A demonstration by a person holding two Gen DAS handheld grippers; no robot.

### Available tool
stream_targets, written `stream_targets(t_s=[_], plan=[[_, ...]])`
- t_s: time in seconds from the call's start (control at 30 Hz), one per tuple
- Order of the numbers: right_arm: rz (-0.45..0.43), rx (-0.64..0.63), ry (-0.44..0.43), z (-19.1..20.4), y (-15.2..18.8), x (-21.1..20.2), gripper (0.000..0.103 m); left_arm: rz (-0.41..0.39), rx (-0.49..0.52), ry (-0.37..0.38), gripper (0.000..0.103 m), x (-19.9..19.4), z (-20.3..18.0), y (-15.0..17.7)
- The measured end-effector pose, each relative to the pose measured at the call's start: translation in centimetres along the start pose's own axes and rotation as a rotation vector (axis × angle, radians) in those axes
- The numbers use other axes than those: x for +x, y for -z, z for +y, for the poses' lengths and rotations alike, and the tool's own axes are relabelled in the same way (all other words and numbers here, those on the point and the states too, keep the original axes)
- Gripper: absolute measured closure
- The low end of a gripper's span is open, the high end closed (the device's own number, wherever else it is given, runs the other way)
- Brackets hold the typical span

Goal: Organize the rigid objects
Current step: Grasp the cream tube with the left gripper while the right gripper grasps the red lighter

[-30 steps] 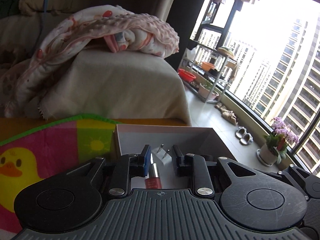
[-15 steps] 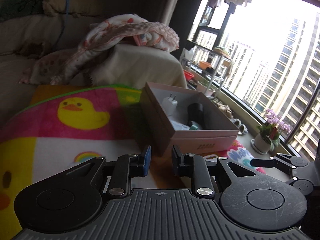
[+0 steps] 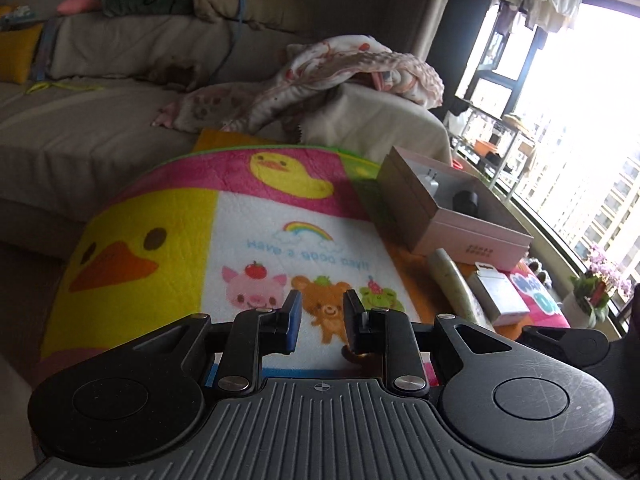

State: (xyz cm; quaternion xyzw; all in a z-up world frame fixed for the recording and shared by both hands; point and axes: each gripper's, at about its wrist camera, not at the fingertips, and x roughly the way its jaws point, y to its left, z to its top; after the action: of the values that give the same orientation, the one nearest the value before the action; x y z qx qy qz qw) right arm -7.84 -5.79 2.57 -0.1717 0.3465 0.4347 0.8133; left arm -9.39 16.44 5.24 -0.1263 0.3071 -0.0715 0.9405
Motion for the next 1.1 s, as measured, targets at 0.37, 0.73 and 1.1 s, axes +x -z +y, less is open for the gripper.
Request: stream_targets(t_s=[0.37, 0.73, 1.1], plan=[[-0.027, 0.026, 0.102, -0.2, 0.3, 0.1, 0.021, 0.023, 0.056, 0.044, 0.078, 1.3, -1.5, 1.3], [-0.152, 0.238, 0.45, -8.4, 4.8, -7.0, 0.021, 0.035, 0.149, 0.175, 0.078, 3.2, -7.3, 1.0], [-0.109, 0.29, 0.473, -10.6, 9.1, -6.4, 0.02, 0.144, 0.056, 0.127, 0.078, 12.3, -12.9, -0.8]])
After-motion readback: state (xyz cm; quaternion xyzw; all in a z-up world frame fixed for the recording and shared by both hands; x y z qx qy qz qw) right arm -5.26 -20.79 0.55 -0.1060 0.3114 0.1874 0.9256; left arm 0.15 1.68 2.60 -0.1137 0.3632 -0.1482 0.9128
